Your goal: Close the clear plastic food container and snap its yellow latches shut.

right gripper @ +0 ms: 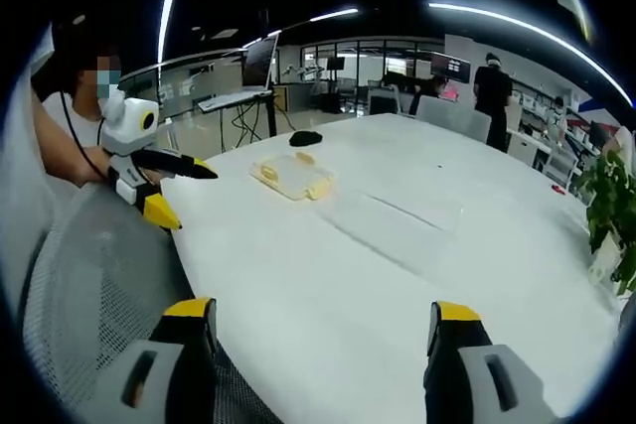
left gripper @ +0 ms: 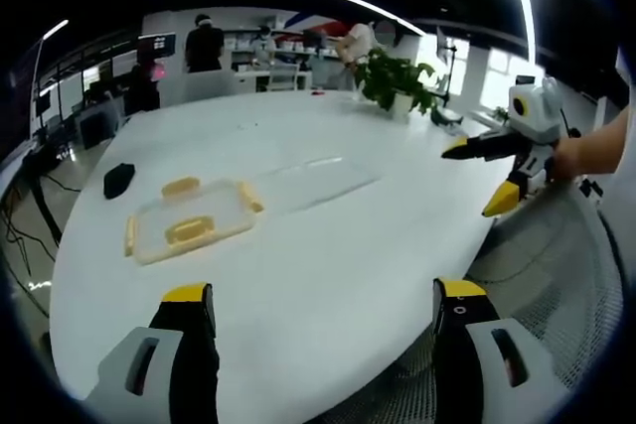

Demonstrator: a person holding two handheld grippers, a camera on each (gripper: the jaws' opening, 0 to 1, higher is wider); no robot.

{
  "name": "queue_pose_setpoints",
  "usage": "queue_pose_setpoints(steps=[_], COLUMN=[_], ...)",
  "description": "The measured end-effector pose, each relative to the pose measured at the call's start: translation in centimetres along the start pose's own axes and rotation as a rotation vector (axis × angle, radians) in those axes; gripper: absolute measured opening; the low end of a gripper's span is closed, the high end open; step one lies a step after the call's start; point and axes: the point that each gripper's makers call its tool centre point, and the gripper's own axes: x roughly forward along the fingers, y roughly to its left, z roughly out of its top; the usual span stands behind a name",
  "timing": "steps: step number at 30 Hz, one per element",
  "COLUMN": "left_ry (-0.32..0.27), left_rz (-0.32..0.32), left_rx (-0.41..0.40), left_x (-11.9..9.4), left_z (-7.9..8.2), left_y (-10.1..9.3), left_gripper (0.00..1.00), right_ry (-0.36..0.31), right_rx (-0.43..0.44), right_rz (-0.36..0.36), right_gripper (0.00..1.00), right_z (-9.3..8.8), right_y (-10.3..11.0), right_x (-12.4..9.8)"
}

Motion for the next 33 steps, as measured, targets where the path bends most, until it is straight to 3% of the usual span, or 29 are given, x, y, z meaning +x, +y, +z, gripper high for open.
queue_pose_setpoints(steps=[15, 33], left_ry=[-0.004, 0.025], left_rz=[-0.038, -0.027], left_rx=[0.025, 0.037], left_x=[0.1, 0.5], left_z=[0.4, 0.1], left_y=[-0.5, 1.6], left_gripper=[0.88, 0.87], right_ry=[0.029, 0.033], right_rx=[-0.043, -0.055], right_rz=[0.013, 0.023], right_gripper=[0.87, 0.86], right_z=[-0.1, 0.5], right_y=[0.5, -0.1], right_x=[0.3, 1.7])
